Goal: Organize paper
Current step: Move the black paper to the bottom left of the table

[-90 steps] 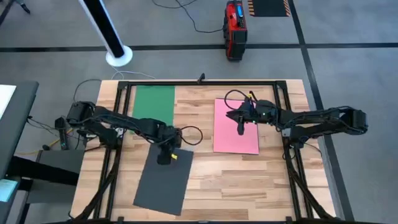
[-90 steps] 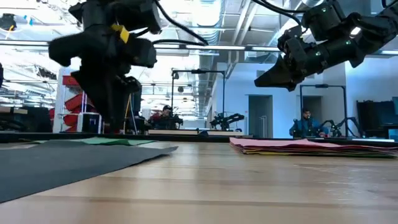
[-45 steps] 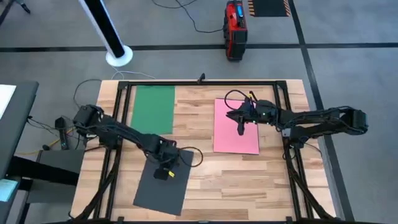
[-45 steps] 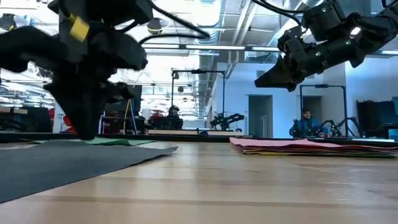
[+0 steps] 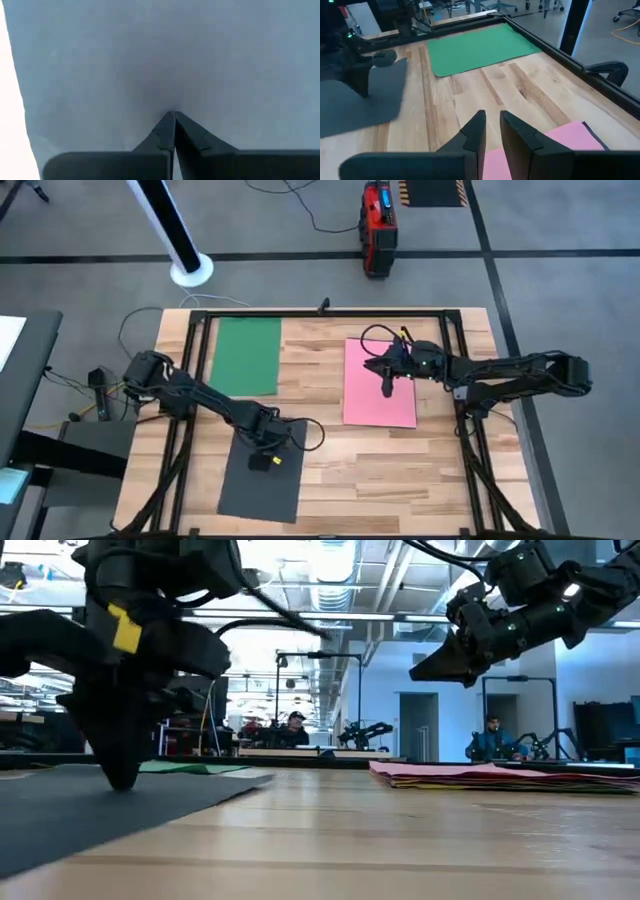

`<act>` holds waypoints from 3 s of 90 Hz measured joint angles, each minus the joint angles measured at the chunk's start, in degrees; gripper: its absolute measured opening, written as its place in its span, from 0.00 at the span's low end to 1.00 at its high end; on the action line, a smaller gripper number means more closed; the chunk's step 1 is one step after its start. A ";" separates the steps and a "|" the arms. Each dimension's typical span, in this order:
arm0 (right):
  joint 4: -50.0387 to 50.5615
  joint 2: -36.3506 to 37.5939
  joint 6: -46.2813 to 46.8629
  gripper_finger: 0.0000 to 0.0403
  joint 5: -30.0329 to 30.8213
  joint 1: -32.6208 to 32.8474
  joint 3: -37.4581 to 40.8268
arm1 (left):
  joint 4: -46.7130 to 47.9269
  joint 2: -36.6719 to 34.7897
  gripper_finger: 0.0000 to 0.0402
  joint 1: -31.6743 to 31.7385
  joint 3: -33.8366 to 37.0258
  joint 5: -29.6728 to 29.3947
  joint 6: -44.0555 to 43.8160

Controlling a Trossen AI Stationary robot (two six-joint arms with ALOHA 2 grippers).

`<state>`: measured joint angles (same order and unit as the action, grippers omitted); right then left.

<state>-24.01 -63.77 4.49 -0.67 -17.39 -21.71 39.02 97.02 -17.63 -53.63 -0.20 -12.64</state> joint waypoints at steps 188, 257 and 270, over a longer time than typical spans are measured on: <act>-0.02 0.00 0.00 0.14 0.08 0.01 0.02 | 3.87 -9.38 0.00 -5.18 11.15 -11.84 -19.50; 0.04 0.00 0.00 0.14 0.07 0.02 0.02 | 8.88 -9.31 0.00 -10.12 11.26 -11.76 -22.28; 0.02 0.00 0.00 0.14 0.07 0.00 0.02 | 8.84 -9.42 0.00 -10.12 11.26 -11.75 -22.12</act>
<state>-23.99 -63.77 4.49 -0.60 -17.39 -21.69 47.86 87.60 -27.75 -42.37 -11.94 -34.76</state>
